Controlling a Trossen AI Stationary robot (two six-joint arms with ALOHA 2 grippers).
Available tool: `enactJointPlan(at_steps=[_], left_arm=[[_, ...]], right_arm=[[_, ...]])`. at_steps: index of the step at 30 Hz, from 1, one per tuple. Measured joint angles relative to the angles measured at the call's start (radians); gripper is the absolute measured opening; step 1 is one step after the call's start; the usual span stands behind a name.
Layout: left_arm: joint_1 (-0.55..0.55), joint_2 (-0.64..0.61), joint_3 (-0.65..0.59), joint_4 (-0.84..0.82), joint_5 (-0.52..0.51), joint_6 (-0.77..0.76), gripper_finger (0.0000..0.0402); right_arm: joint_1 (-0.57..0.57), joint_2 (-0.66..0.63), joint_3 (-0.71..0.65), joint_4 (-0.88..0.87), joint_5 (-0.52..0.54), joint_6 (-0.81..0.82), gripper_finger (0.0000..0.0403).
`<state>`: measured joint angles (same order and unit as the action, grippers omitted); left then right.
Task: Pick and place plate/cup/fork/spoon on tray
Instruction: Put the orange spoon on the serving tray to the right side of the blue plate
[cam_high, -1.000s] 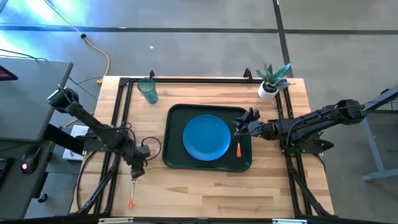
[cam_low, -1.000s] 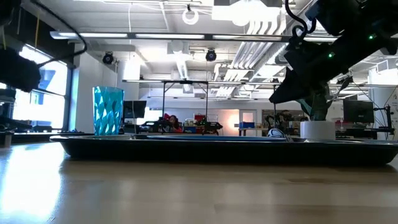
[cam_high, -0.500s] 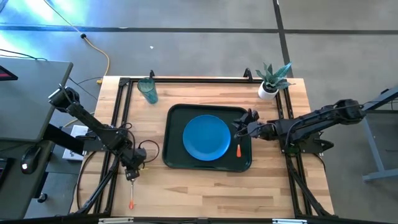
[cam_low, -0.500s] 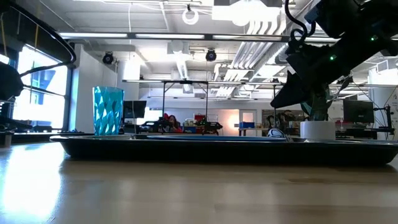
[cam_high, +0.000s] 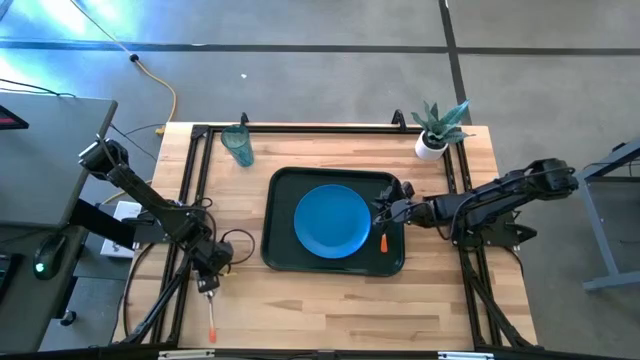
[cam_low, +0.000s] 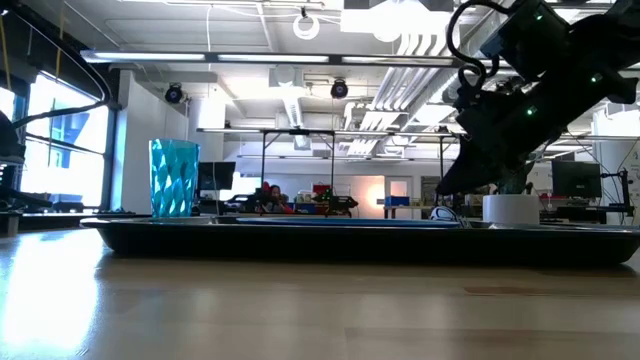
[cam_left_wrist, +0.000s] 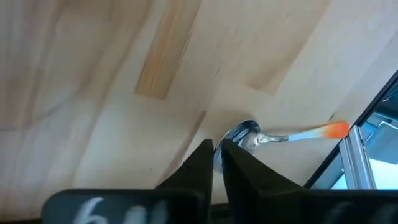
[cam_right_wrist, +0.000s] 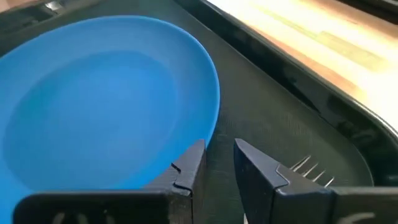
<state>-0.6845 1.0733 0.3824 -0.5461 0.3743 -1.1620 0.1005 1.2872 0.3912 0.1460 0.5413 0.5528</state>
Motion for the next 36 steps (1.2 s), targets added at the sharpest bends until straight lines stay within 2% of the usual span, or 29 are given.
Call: enactJointPlan(at_steps=[6,12,16,18,21,27,32,36], left_arm=[[-0.005,0.000,0.000,0.041,-0.016,-0.038,0.0003],[-0.001,0.029,0.000,0.198,-0.197,0.011,0.0001],[0.015,0.031,0.000,0.347,-0.240,0.030,0.0000],[0.023,0.031,0.000,0.442,-0.271,0.044,0.0000],[0.033,0.031,0.000,0.574,-0.372,0.142,0.0000],[0.120,0.030,0.000,0.663,-0.566,0.273,0.0000],[0.196,0.040,0.000,0.692,-0.796,0.348,0.0000],[0.261,0.083,0.001,0.798,-0.877,0.414,0.0000]], right_arm=[[0.000,0.003,0.000,0.038,-0.009,-0.004,0.0073],[0.000,0.003,0.000,0.061,-0.034,-0.038,0.0073],[0.000,0.003,0.000,0.064,-0.035,-0.037,0.0073],[0.000,0.003,0.000,0.082,-0.073,-0.051,0.0073],[0.000,0.003,0.000,0.138,-0.179,-0.102,0.0073],[0.002,0.003,0.000,0.323,-0.270,-0.147,0.0077],[0.010,0.003,0.000,0.416,-0.468,-0.146,0.0108],[0.037,0.017,0.000,0.471,-0.471,-0.138,0.0146]])
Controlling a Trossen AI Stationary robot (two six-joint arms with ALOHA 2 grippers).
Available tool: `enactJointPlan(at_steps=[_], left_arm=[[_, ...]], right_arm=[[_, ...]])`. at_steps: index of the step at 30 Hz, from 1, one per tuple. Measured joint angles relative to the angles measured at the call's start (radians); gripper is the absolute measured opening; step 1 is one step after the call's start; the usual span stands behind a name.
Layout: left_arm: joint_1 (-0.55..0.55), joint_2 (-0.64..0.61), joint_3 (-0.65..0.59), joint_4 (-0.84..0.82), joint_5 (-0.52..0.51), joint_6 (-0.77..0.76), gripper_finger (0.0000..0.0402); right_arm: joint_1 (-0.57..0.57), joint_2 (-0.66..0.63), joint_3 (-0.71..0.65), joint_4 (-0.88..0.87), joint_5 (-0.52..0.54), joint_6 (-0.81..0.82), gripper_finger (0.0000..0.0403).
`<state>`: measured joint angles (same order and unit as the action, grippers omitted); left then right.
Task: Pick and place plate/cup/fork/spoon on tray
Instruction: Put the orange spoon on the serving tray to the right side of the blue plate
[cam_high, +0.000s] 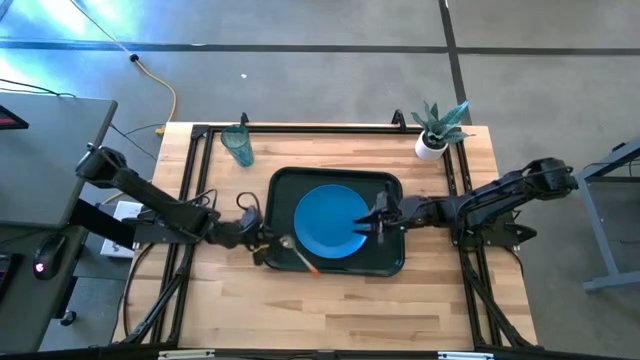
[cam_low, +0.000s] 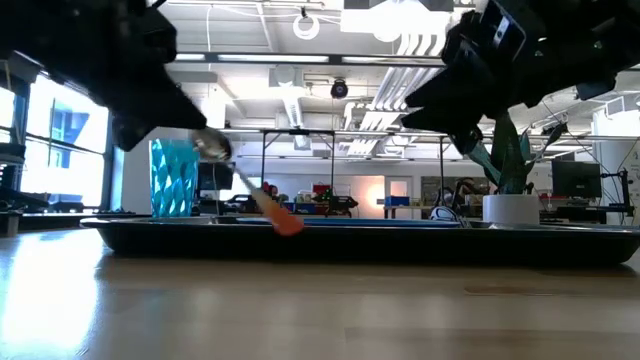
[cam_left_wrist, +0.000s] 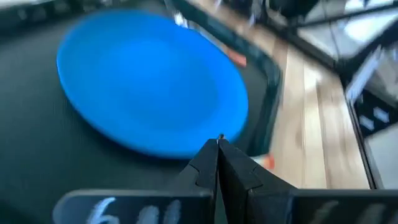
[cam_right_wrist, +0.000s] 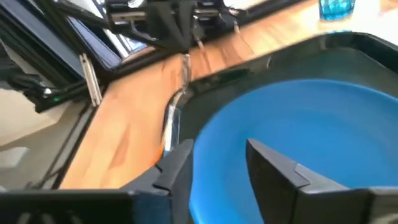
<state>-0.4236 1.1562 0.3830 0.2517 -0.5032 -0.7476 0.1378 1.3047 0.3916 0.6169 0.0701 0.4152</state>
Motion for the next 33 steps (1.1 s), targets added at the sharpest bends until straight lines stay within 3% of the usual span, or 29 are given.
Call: enactJointPlan(at_steps=[4,11,15,25,29,33], left_arm=[[0.070,0.085,0.000,0.197,0.014,0.074,0.0000],[0.167,0.230,0.001,0.447,0.102,0.141,0.0000],[0.183,0.269,0.001,0.450,0.141,0.147,0.0000],[0.191,0.287,0.001,0.451,0.154,0.159,0.0000],[0.187,0.287,0.001,0.449,0.154,0.159,0.0000],[0.187,0.287,0.001,0.447,0.154,0.158,0.0000]], right_arm=[[0.002,0.088,0.032,0.060,0.033,-0.003,0.0179],[0.004,0.352,0.285,-0.018,0.037,-0.045,0.0186],[-0.007,0.451,0.424,-0.198,0.008,-0.041,0.0180],[-0.007,0.630,0.641,-0.341,-0.063,-0.016,0.0153],[-0.007,0.631,0.669,-0.407,-0.036,-0.012,0.0123],[-0.009,0.626,0.675,-0.448,-0.019,-0.020,0.0069]])
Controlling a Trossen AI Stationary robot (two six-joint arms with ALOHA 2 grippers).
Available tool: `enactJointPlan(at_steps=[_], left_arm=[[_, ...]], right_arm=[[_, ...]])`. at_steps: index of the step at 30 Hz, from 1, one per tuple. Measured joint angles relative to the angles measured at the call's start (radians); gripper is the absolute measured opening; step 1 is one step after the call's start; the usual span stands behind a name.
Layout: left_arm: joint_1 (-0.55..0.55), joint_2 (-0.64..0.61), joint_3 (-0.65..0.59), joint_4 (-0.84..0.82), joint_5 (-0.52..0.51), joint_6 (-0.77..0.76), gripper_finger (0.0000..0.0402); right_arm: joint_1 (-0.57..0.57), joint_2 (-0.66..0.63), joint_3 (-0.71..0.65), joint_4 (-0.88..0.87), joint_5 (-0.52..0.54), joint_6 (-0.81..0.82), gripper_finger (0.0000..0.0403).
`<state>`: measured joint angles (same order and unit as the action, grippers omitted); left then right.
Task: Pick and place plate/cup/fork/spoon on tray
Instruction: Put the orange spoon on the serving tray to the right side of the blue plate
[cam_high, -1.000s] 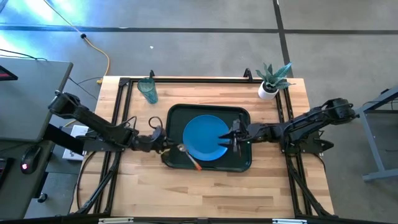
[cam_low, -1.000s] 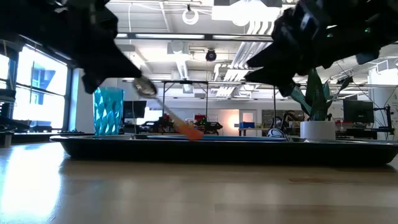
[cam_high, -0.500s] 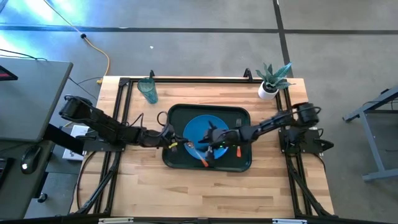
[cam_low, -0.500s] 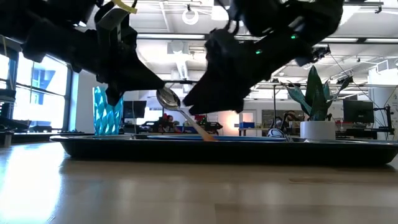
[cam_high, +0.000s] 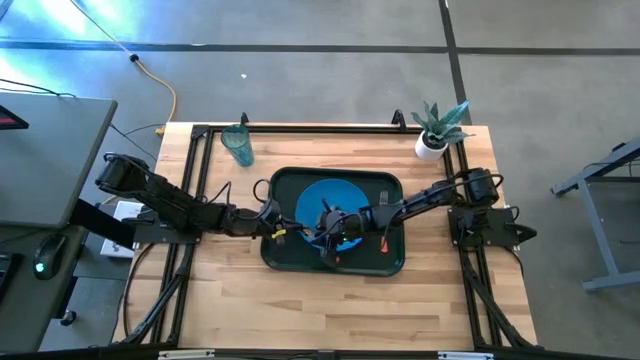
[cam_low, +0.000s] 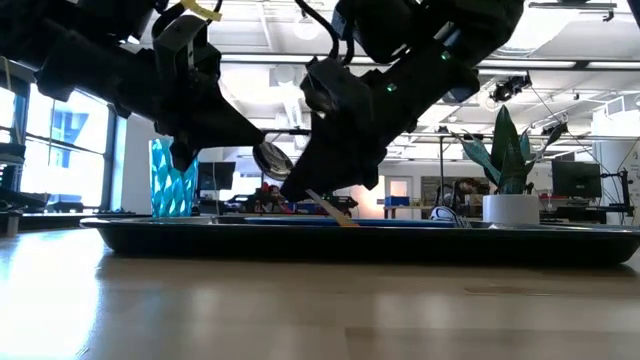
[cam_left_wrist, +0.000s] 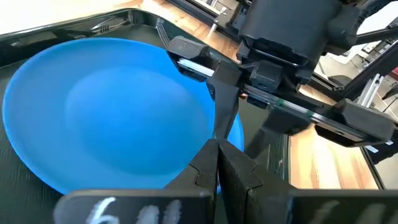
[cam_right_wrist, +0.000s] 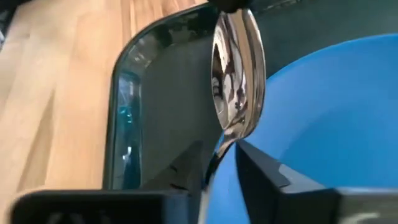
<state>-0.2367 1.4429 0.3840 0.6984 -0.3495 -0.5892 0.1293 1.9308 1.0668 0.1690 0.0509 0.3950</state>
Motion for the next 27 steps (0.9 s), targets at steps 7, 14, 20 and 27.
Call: enactJointPlan(at_steps=[7,14,20,27], left_arm=[[0.001,-0.008,0.000,0.004,-0.001,0.046,0.0001],[0.023,-0.109,0.000,0.004,-0.011,0.190,0.0001],[0.094,-0.148,0.001,0.010,-0.042,0.330,0.0001],[0.239,0.048,0.099,0.004,0.085,0.285,0.0000]], right_arm=[[-0.019,-0.010,0.000,-0.029,-0.030,0.023,0.0014],[-0.052,-0.128,-0.002,-0.090,-0.097,0.079,0.0005],[-0.093,-0.318,-0.002,-0.536,0.141,0.137,0.0002],[-0.070,-0.516,-0.100,-0.733,0.388,0.341,0.0001]])
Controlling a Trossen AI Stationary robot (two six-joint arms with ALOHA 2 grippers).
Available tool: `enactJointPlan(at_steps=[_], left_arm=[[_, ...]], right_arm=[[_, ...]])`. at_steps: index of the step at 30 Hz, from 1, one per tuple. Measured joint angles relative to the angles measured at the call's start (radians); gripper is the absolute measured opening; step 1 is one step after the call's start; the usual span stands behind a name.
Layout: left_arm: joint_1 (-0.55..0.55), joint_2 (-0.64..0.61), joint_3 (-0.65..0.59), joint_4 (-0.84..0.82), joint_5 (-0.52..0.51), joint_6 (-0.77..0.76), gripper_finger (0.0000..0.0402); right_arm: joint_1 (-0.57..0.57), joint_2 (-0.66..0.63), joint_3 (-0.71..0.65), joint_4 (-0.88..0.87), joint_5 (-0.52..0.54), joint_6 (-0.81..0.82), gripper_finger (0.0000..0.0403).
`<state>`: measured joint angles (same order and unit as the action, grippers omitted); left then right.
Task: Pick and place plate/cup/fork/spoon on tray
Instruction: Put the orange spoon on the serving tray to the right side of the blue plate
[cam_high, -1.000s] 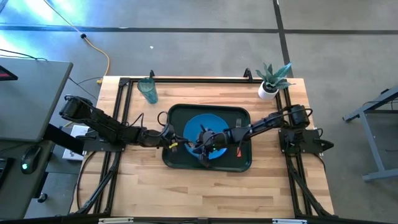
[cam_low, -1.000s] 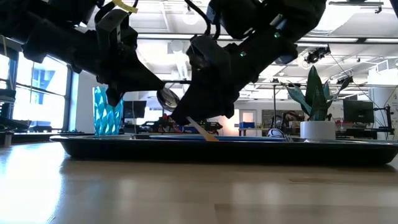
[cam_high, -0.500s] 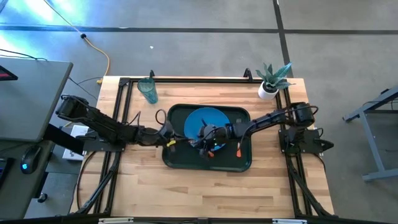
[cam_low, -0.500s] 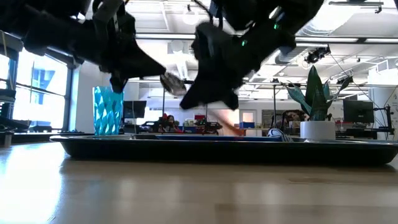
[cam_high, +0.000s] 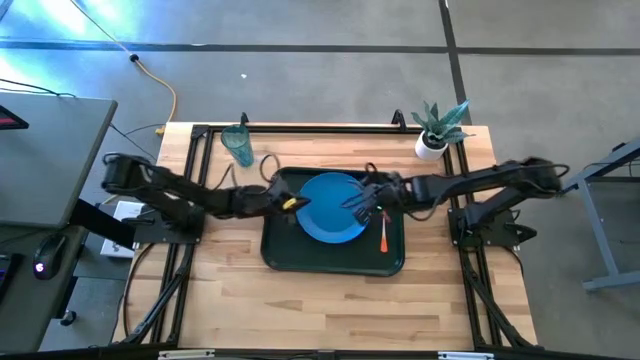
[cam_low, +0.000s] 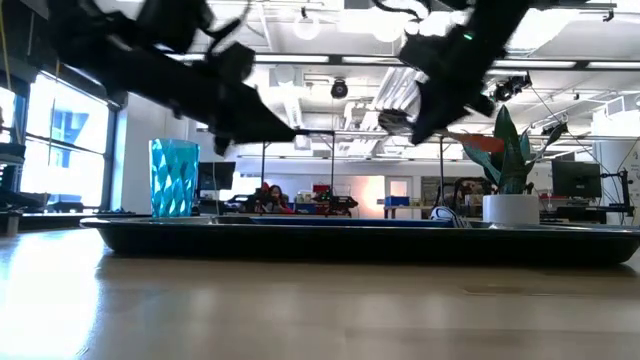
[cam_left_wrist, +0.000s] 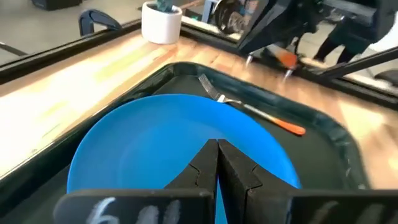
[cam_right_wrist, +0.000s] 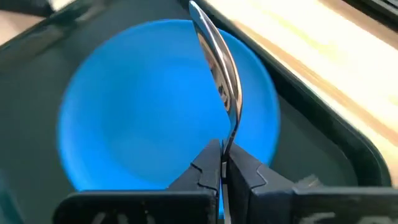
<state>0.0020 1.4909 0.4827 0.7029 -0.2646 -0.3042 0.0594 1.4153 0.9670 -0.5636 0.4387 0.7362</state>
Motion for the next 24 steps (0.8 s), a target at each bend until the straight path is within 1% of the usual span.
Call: enactJointPlan(at_steps=[2,4,7,10,12,14,16,20,24], left_arm=[[0.028,0.060,0.047,-0.003,0.032,0.015,0.0000],[0.048,0.113,0.095,-0.004,0.081,0.030,0.0000],[0.069,0.183,0.151,-0.007,0.160,0.055,0.0000],[0.085,0.241,0.189,-0.033,0.220,0.041,0.0000],[0.093,0.267,0.209,-0.064,0.252,0.019,0.0000],[0.103,0.280,0.219,-0.109,0.272,0.000,0.0000],[0.110,0.294,0.227,-0.123,0.276,-0.008,0.0000],[0.128,0.298,0.227,-0.128,0.271,-0.028,0.0000],[0.131,0.298,0.227,-0.144,0.286,-0.029,0.0000]], right_arm=[[0.020,-0.051,-0.099,0.063,0.029,0.090,0.0001],[0.032,-0.100,-0.217,0.171,0.034,0.184,0.0000],[0.041,-0.167,-0.402,0.391,0.044,0.333,0.0000],[0.047,-0.190,-0.562,0.611,0.056,0.452,0.0000],[0.048,-0.190,-0.633,0.719,0.037,0.494,0.0000],[0.048,-0.184,-0.672,0.778,0.032,0.524,0.0000],[0.048,-0.182,-0.690,0.775,0.033,0.554,0.0000],[0.048,-0.170,-0.688,0.764,0.081,0.613,0.0000],[0.048,-0.147,-0.670,0.763,0.056,0.694,0.0000]])
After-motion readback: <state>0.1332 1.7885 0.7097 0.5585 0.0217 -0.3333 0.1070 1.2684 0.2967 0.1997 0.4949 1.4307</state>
